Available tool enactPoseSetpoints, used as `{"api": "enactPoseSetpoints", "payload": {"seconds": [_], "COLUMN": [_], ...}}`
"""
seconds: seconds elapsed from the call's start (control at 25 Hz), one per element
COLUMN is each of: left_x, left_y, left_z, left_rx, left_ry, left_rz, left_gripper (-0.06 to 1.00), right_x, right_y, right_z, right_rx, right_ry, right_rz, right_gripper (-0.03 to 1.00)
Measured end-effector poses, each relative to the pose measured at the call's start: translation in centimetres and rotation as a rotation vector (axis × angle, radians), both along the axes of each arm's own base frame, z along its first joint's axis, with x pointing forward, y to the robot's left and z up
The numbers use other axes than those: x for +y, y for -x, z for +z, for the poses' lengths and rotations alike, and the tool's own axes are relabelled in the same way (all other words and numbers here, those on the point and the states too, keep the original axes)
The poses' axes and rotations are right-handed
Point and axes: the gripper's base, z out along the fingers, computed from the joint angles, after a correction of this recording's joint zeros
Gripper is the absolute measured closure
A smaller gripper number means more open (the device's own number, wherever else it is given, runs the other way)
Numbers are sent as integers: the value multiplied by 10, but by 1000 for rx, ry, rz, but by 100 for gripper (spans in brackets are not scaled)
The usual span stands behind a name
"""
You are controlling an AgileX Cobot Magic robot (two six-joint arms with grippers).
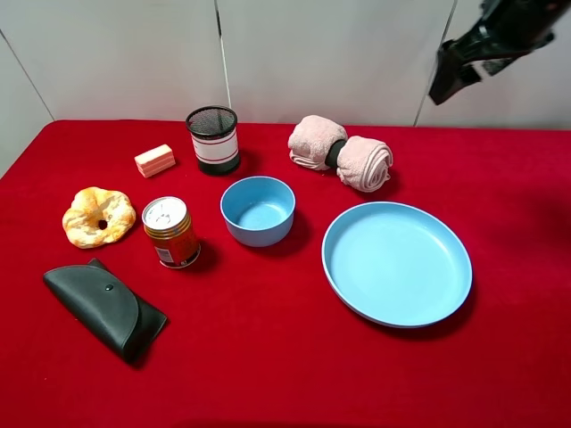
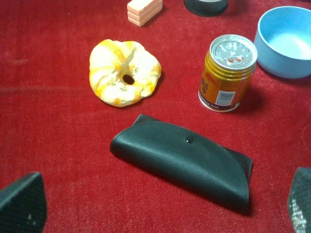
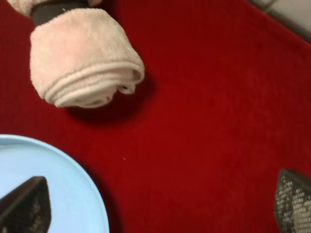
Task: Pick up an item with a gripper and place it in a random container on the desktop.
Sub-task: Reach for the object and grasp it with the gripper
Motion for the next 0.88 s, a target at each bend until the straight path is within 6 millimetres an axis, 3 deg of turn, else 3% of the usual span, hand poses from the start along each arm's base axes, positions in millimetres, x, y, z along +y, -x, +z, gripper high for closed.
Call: {"api": "enactPoseSetpoints", "payload": {"seconds": [0.68, 0.88], "left_x": [0, 0], "left_y": [0, 0], "left_z": [0, 0], "left_rx": [0, 0], "left_ry": [0, 0], "left_rz": [0, 0], "left_gripper": [-5, -5], "right_x": [79, 96], "right_y": [-62, -77], "right_z": [-49, -74], "right_rx": [68, 102], "right_ry": [29, 22], "right_rz": [165, 195], "right_gripper": [28, 28]}}
